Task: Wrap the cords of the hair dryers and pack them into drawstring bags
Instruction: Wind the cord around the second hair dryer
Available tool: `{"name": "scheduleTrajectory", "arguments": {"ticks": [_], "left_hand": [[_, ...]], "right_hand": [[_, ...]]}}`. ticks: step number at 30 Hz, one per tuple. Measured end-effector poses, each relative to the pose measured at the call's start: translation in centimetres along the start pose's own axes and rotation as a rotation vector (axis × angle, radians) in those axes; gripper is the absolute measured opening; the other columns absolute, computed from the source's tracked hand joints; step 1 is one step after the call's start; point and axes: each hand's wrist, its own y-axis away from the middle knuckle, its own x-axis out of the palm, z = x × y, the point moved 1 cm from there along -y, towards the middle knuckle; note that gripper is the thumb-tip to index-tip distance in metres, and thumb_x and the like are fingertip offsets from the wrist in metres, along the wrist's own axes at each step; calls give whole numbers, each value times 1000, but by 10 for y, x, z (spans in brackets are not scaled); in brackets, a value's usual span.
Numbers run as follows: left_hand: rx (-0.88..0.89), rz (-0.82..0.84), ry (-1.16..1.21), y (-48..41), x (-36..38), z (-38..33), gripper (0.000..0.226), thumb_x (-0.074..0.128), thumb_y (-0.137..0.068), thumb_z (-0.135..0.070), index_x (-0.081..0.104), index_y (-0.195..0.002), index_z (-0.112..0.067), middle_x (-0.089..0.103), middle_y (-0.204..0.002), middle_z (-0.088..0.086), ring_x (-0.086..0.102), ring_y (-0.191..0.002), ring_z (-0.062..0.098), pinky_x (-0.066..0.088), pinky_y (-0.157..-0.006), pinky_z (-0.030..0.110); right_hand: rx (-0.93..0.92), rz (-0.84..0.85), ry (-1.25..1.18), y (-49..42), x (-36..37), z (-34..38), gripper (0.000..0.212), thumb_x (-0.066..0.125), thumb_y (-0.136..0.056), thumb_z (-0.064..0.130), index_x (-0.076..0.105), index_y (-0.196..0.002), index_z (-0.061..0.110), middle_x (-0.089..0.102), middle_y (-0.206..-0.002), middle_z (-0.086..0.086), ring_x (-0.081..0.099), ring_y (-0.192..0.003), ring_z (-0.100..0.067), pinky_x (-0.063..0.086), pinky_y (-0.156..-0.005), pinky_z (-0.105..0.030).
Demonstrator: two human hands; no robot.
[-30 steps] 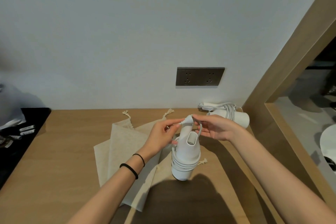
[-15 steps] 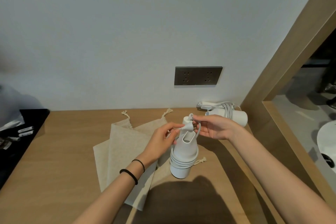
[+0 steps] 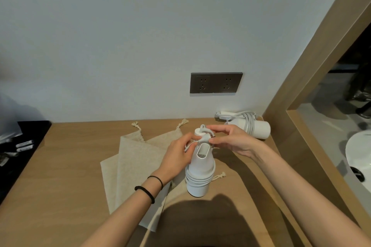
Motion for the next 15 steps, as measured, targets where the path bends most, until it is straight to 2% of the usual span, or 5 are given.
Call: {"name": "scheduleTrajectory", "arguments": {"ticks": [4, 8, 11, 15], "left_hand": [[0, -1, -2, 2, -2, -2, 11, 49, -97, -24, 57, -104, -25, 55, -66, -4, 57, -57, 18, 47, -62, 38], [-32, -12, -5, 4, -3, -3, 8, 44, -99, -22, 49, -94, -17, 59, -68, 1, 59, -56, 15, 49, -64, 42], [-54, -4, -1, 6, -6, -4, 13, 43, -100, -23, 46, -88, -18, 58, -68, 1, 59, -61, 20, 48, -65, 45], [-40, 3, -7, 9, -7, -8, 13, 42, -100, -23, 46, -88, -18, 54, -68, -9, 56, -64, 17, 47, -65, 41]], "right_hand": [[-27, -62, 49, -1, 2, -9, 32, 69, -79, -4, 63, -108, 9, 66, -100, -10, 64, -89, -19, 55, -79, -26], [-71, -67, 80, -2, 3, -25, 32, 72, -80, 3, 60, -109, 4, 66, -100, -17, 63, -90, -25, 51, -88, -39], [-133, -58, 93, -1, 3, -30, 29, 71, -81, 6, 59, -108, 10, 66, -100, -16, 63, -93, -19, 51, -86, -23], [-103, 18, -30, -3, 1, -31, 24, 66, -85, 5, 59, -107, 12, 66, -101, -15, 63, -91, -18, 52, -84, -24]]}}
